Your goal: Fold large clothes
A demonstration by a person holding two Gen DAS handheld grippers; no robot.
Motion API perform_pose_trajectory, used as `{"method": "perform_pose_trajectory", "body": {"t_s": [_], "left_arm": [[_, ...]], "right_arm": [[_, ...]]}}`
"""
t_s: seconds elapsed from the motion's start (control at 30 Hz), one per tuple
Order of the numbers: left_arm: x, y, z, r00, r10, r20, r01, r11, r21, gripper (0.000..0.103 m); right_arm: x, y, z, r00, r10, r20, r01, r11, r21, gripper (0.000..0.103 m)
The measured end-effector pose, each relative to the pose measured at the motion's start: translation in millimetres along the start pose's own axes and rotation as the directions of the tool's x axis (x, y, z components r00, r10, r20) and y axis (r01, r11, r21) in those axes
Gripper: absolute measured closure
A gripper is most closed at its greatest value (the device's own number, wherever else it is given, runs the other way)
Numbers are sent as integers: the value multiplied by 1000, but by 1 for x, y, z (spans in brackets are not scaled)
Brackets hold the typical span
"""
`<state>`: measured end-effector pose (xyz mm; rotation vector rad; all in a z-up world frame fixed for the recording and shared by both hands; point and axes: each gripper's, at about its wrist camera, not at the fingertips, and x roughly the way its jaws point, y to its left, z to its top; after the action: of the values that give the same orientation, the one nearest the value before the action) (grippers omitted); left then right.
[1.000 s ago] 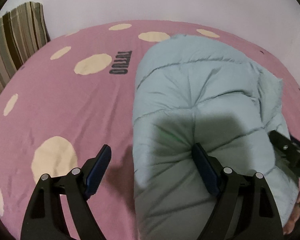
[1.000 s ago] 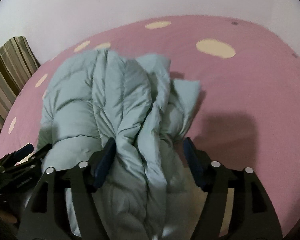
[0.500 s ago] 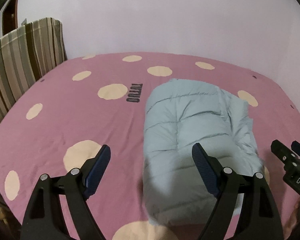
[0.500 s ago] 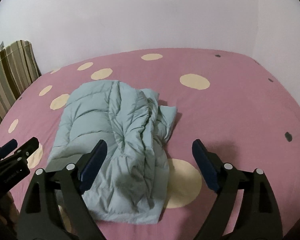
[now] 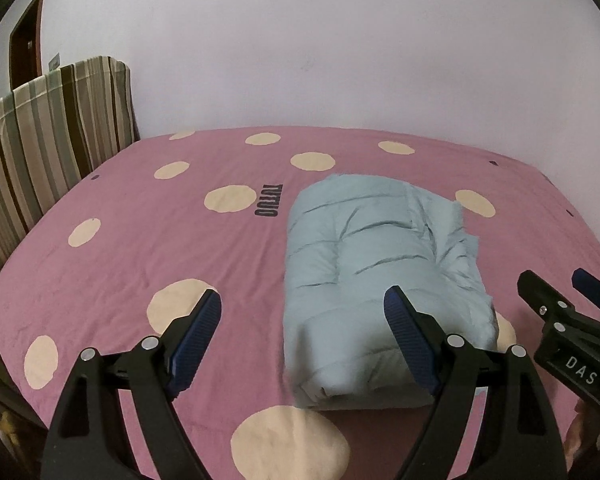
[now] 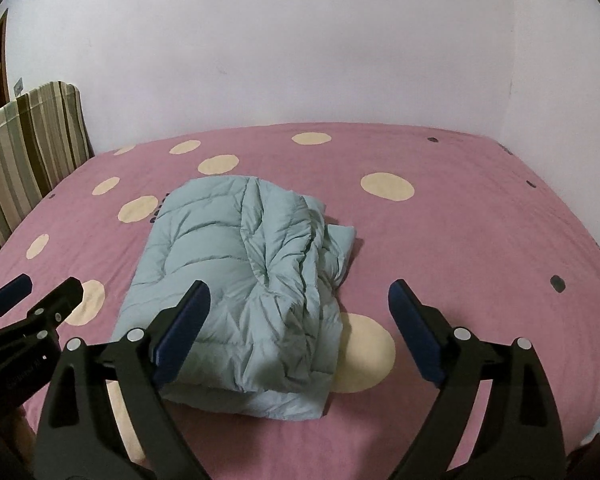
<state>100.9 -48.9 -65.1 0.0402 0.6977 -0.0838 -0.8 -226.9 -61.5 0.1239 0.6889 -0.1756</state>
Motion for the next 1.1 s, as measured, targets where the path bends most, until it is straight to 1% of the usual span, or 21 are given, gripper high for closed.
{"method": "perform_pose_trajectory", "body": {"t_s": [0.6,1.1], "left_arm": [[-10,-1,-4,1000,0,17,0,1000,2,21],[-12,-2,-3,1000,1,17,0,1000,-4,21]], "right_arm": [[-10,12,-3,1000,0,18,0,1000,-5,12],[-15,18,-4,1000,-3,21,3,1000,-8,12]]}}
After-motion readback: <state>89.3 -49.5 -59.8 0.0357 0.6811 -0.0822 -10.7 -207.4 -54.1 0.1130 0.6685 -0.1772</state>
